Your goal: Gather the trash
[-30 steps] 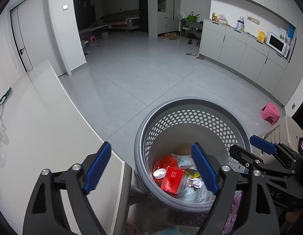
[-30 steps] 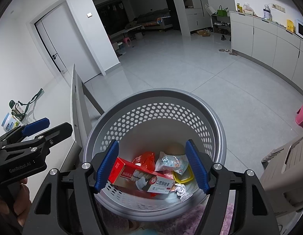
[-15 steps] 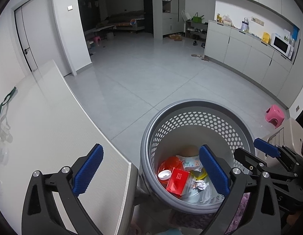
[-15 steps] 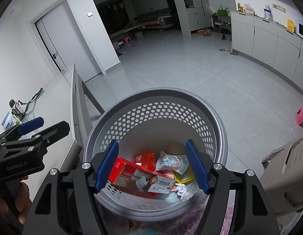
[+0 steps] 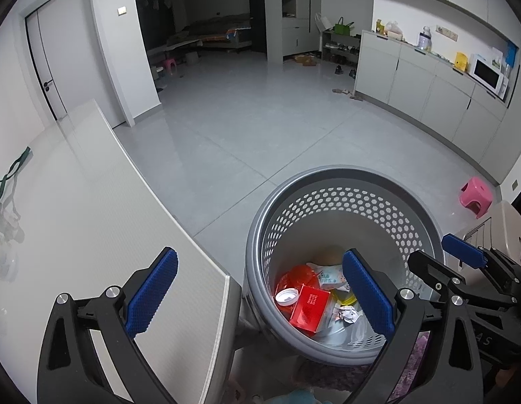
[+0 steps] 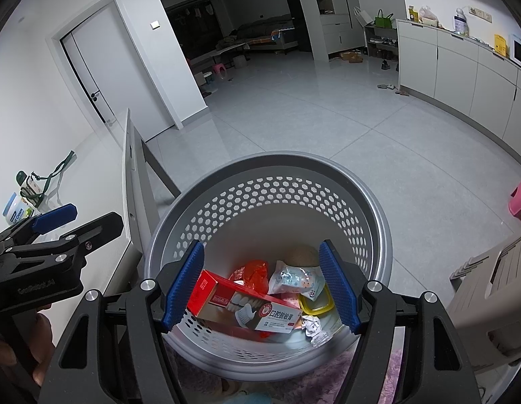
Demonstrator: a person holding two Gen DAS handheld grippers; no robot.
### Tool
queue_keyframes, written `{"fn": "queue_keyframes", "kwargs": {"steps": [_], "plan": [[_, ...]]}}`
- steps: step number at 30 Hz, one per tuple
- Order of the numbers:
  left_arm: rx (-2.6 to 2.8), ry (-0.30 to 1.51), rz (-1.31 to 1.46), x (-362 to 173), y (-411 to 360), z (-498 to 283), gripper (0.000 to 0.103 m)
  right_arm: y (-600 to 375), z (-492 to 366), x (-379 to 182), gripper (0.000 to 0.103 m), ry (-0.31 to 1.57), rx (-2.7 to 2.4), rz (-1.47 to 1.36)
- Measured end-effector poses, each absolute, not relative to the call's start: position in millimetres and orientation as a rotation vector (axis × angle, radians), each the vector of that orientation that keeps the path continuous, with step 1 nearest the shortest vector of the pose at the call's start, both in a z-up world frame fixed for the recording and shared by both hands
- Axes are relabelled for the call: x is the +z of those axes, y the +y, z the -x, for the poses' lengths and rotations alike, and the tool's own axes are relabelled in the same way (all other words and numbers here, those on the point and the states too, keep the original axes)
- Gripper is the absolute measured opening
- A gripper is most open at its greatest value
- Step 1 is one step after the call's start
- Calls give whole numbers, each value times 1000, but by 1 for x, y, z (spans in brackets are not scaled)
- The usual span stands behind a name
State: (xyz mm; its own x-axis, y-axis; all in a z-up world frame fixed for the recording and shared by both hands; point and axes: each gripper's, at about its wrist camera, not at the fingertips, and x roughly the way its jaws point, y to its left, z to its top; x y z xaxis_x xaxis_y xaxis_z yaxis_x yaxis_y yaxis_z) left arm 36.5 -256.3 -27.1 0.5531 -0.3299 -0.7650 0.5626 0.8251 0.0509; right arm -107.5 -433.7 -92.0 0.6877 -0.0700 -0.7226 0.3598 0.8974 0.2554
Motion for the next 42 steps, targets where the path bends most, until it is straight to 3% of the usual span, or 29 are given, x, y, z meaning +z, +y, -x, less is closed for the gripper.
{"fn": "queue_keyframes", "kwargs": {"steps": [42], "plan": [[-528,842,-314,-31,-259,-38,97,-430,108,-92,68,775,-247,-391]]}}
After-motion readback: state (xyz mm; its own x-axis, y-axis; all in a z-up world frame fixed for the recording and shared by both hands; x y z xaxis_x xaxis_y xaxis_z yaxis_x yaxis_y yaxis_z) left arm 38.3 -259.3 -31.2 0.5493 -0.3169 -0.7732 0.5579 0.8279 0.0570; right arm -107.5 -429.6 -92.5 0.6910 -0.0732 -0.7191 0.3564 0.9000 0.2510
